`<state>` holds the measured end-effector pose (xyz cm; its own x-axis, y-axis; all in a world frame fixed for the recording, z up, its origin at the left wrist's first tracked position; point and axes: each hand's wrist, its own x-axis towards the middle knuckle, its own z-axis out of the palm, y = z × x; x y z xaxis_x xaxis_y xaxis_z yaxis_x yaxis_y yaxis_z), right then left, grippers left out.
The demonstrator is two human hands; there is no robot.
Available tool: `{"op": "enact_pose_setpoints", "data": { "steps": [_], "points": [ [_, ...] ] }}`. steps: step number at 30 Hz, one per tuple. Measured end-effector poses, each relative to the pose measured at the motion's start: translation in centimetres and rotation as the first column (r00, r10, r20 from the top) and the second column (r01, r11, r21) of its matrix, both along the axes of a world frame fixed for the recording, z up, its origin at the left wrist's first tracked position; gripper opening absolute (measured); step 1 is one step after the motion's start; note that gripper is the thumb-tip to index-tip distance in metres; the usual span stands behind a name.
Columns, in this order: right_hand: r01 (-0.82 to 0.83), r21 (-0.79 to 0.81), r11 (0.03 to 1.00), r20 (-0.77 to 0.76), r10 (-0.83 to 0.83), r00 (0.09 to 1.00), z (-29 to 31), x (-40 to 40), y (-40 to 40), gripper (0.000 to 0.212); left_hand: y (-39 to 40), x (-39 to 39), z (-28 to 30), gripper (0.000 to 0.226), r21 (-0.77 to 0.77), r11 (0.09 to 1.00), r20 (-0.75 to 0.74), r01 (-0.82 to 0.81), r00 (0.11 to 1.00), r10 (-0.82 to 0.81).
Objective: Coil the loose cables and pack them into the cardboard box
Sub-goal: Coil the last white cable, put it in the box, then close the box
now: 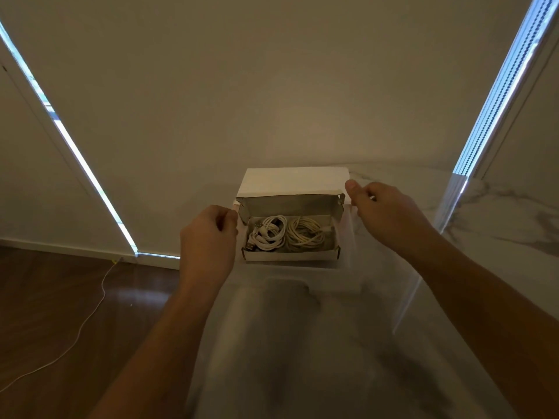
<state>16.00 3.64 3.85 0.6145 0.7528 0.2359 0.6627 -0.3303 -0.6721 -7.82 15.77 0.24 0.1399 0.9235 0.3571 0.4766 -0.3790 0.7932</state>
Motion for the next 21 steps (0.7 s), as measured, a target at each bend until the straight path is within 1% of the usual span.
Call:
{"op": "enact_pose_setpoints", "data": {
  "steps": [2, 5, 9, 11, 14, 17, 21],
  "points": [
    [-0.025, -0.026, 0.999, -0.034, 0.024, 0.999, 0.1, 0.2, 0.5, 0.061, 0.5, 0.2, 0.3, 0.025, -0.049, 0.999, 0.080, 0.012, 0.997, -0.008],
    [-0.074, -0.055, 0.996, -0.082, 0.070, 0.994, 0.3, 0.3, 1.0, 0.068, 1.0, 0.5, 0.7, 0.037, -0.084, 0.996, 0.129, 0.027, 0.992, -0.016],
    [-0.108, -0.056, 0.993, -0.082, 0.103, 0.991, 0.6, 0.2, 1.2, 0.061, 1.5, 0.9, 1.2, 0.061, -0.114, 0.991, 0.083, 0.075, 0.994, -0.065],
    [-0.118, -0.036, 0.992, -0.109, 0.114, 0.988, 0.8, 0.1, 1.3, 0.056, 1.7, 1.0, 1.2, 0.068, -0.099, 0.990, 0.047, 0.101, 0.994, -0.097],
    [-0.121, -0.012, 0.993, -0.135, 0.118, 0.984, 0.9, 0.0, 1.3, 0.047, 1.8, 1.1, 1.2, 0.069, -0.084, 0.988, 0.036, 0.128, 0.991, -0.125],
    [-0.136, 0.006, 0.991, -0.156, 0.135, 0.978, 1.1, -0.1, 1.3, 0.038, 1.9, 1.1, 1.1, 0.067, -0.102, 0.984, 0.042, 0.144, 0.989, -0.140],
    [-0.150, 0.010, 0.989, -0.171, 0.149, 0.974, 1.1, -0.2, 1.2, 0.035, 1.8, 1.0, 1.2, 0.065, -0.104, 0.984, 0.032, 0.146, 0.989, -0.144]
  ]
}}
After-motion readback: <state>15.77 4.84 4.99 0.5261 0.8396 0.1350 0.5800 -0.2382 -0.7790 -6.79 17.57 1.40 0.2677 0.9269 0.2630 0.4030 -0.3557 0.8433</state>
